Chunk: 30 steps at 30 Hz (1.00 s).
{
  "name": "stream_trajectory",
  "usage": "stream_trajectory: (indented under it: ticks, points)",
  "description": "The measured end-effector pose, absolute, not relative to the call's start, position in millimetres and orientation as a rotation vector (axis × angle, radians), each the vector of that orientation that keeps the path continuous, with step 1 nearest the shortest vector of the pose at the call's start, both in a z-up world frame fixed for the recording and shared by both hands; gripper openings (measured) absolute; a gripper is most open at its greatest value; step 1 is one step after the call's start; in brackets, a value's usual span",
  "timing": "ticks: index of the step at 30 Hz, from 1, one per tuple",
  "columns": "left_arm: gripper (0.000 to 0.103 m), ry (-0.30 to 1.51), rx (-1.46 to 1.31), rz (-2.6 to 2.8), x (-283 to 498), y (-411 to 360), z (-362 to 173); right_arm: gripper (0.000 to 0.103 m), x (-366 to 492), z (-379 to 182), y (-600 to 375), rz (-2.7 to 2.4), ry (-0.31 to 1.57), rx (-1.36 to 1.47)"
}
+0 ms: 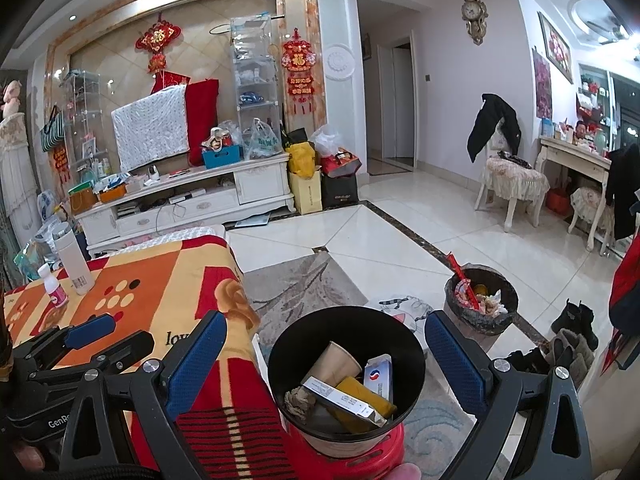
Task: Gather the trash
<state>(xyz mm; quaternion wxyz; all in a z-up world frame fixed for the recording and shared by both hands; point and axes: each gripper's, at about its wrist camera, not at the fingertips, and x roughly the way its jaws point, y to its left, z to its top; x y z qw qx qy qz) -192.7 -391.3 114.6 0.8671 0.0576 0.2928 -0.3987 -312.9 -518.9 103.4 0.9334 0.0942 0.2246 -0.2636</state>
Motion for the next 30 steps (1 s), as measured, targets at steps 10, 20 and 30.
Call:
stream_trajectory:
  ticks: [10, 20, 30]
  points:
    - [0.069, 0.62, 0.123, -0.843, -194.8, -393.8, 114.6, 0.099, -313.9, 97.7, -518.5, -0.539, 0.471, 0.197]
    - [0.069, 0.624, 0.12, -0.843, -194.0, -394.3, 114.2, 0.099, -313.5, 95.7, -517.8, -0.539, 0.476, 0.196]
    - [0.069, 0.622, 0.099, -0.826, -181.4, -380.7, 112.0, 0.099, -300.1, 97.0, -512.5, -0.52, 0.502, 0.185]
